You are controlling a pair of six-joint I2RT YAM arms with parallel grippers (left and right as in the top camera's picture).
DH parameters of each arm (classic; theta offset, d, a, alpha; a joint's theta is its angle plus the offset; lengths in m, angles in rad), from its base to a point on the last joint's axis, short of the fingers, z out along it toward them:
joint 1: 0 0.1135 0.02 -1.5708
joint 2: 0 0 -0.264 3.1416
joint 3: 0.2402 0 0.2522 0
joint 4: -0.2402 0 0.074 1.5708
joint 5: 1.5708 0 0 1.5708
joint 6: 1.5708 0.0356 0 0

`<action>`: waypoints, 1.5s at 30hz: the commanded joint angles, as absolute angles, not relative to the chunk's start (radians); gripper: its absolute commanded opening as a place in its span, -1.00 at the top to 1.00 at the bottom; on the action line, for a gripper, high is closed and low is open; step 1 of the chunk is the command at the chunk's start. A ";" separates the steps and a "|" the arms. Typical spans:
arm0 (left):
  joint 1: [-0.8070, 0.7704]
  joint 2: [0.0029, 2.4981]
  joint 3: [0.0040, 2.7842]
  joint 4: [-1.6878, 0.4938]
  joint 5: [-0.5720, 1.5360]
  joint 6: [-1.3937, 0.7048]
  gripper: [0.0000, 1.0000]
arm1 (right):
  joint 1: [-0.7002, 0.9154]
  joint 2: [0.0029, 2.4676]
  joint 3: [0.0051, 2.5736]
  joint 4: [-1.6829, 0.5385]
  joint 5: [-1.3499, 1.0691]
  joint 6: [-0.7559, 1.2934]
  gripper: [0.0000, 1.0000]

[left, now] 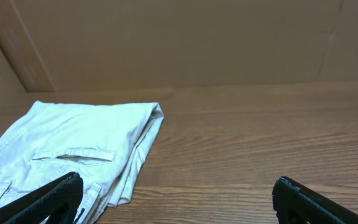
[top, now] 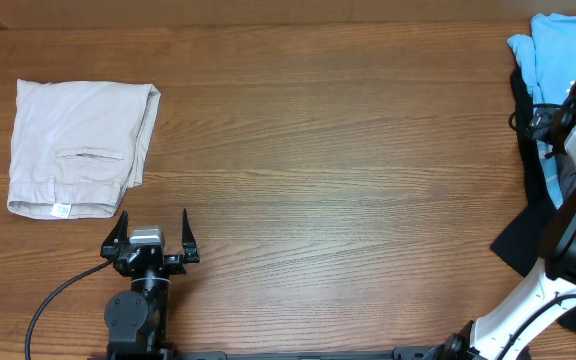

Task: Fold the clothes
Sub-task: 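Grasp the grey pants in the pile with the right gripper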

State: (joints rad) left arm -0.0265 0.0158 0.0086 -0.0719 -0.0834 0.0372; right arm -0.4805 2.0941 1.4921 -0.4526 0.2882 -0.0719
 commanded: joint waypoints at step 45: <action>-0.027 0.004 0.005 -0.070 -0.086 0.060 -0.99 | -0.488 1.831 1.658 -0.625 0.117 0.013 0.93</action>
